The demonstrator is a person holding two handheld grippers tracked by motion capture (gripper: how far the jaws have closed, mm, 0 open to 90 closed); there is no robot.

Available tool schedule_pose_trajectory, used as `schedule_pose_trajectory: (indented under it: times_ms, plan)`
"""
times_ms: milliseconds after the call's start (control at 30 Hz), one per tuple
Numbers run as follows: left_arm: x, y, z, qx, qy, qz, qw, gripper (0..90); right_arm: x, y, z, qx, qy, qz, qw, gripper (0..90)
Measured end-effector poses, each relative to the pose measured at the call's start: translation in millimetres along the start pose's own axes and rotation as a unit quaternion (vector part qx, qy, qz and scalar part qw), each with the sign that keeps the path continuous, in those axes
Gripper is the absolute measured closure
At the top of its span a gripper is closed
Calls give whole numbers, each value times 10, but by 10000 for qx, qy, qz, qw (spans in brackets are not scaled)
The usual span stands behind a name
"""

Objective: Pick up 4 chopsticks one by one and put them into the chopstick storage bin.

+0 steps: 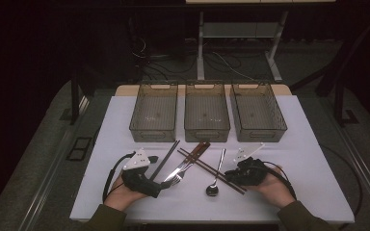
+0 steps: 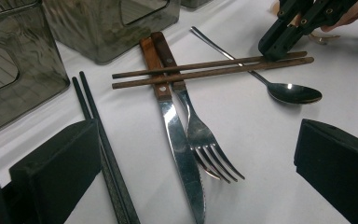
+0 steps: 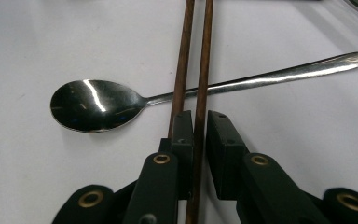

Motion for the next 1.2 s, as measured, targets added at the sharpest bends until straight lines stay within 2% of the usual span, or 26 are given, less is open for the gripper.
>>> schedule_pose_trajectory:
  times_ms: [500, 667, 1200]
  plan:
    - [-5, 3, 1, 3, -14, 3, 10000, 0, 9, 31, 20, -9, -163, 247, 9996, 803]
    - [-6, 5, 0, 4, -14, -4, 10000, 0, 19, 30, 27, -37, -139, 317, 9994, 811]
    - [-5, 6, -4, 1, 4, 3, 10000, 0, -2, 34, 34, -88, 0, 324, 9994, 839]
Point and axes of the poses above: each handheld gripper's, and its own axes: y roughly forward along the jaws, z roughly out of its underside, x roughly to its left, the point moved 5 cm from there along y, roughly forward along the jaws, and after that the axes turned 10 degrees about z, right-handed, at the moved point
